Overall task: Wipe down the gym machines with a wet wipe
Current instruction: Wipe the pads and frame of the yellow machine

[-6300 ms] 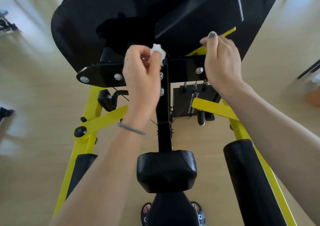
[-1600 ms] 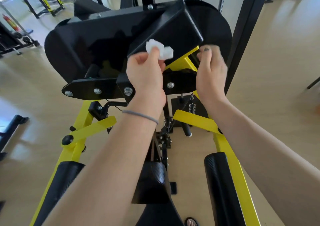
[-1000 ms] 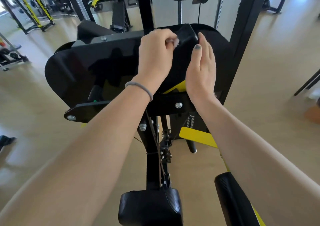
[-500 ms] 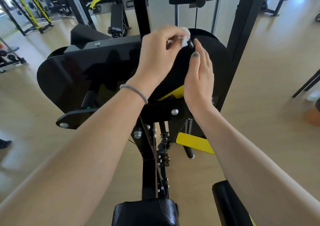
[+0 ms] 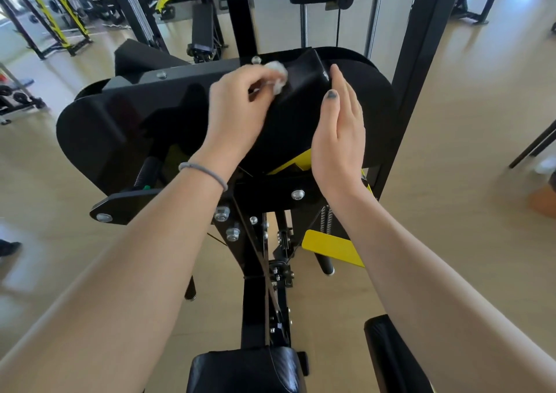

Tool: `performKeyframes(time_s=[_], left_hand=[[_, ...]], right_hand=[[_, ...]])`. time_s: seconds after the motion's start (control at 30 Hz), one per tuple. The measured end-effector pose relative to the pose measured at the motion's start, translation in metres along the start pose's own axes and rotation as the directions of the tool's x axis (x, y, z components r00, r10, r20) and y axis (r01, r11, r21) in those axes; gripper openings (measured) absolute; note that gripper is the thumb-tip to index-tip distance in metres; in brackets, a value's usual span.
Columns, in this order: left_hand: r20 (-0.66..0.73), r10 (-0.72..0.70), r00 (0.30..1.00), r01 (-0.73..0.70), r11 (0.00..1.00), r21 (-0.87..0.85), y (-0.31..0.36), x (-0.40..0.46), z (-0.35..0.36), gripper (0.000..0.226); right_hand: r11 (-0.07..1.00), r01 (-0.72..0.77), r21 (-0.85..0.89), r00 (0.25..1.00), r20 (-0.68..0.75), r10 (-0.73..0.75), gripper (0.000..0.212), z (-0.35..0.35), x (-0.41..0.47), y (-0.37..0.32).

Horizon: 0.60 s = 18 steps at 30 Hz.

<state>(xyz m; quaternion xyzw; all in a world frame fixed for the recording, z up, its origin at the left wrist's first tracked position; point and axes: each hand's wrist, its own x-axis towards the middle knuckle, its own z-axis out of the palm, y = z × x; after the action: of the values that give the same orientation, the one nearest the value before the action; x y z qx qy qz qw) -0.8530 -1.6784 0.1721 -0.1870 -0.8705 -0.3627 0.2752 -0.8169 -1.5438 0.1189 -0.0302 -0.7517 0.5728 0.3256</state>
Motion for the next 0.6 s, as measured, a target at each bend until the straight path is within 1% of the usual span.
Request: performKeyframes(time_s=[0.07,0.1,0.13,0.17,0.2,0.3,0.33,0.37,0.4,0.47,0.53,0.57,0.6], left_hand=[[-0.053,-0.153,0.987,0.155,0.987,0.039,-0.022,-0.013,-0.006,0.018],[-0.071,-0.213,0.974,0.217,0.975,0.04,-0.029,-0.019,-0.008,0.017],[-0.088,-0.242,0.966,0.246,0.968,0.041,-0.03,-0.023,-0.009,0.017],[-0.104,-0.231,0.967,0.236,0.971,0.04,-0.025,-0.026,-0.009,0.017],[-0.114,-0.186,0.976,0.19,0.981,0.03,-0.016,-0.027,-0.007,0.017],[-0.113,0.026,0.993,-0.029,0.999,-0.023,0.018,-0.025,0.001,0.017],[-0.114,0.059,0.992,-0.061,0.998,-0.02,0.022,-0.025,0.003,0.017],[-0.127,0.051,0.991,-0.052,0.999,-0.002,0.018,-0.026,0.004,0.017],[-0.157,0.005,0.988,0.0,1.0,0.028,0.009,-0.03,0.003,0.017],[-0.221,-0.156,0.963,0.176,0.982,0.074,-0.012,-0.04,-0.003,0.018],[-0.223,-0.283,0.933,0.32,0.936,0.149,-0.023,-0.047,-0.008,0.019],[-0.215,-0.315,0.925,0.358,0.911,0.206,-0.022,-0.047,-0.008,0.02],[-0.209,-0.314,0.926,0.359,0.904,0.232,-0.015,-0.046,-0.008,0.02]], right_hand=[[1.0,-0.006,-0.009,1.0,0.0,0.006,0.051,0.002,0.0,0.0],[1.0,-0.008,-0.018,1.0,0.0,0.008,0.051,0.003,0.0,0.0],[1.0,-0.012,-0.026,1.0,-0.001,0.012,0.051,0.004,0.0,0.0],[0.999,-0.016,-0.029,1.0,-0.004,0.016,0.051,0.004,0.0,-0.001],[0.999,-0.019,-0.03,1.0,-0.006,0.019,0.05,0.004,-0.001,-0.001],[1.0,-0.009,-0.028,1.0,0.003,0.01,0.051,0.003,-0.001,-0.002],[1.0,-0.005,-0.026,1.0,0.012,0.005,0.051,0.001,-0.001,-0.002],[1.0,-0.003,-0.024,1.0,0.022,0.003,0.052,0.0,-0.001,-0.002],[1.0,-0.003,-0.022,1.0,0.031,0.004,0.052,-0.001,-0.001,-0.002],[1.0,-0.005,-0.02,0.999,0.033,0.006,0.051,-0.002,0.0,-0.001],[0.999,-0.007,-0.034,1.0,0.023,0.008,0.051,0.0,-0.001,-0.002],[0.999,-0.008,-0.04,1.0,0.017,0.009,0.051,0.002,-0.001,-0.002],[0.999,-0.009,-0.045,1.0,0.014,0.009,0.051,0.003,-0.001,-0.002]])
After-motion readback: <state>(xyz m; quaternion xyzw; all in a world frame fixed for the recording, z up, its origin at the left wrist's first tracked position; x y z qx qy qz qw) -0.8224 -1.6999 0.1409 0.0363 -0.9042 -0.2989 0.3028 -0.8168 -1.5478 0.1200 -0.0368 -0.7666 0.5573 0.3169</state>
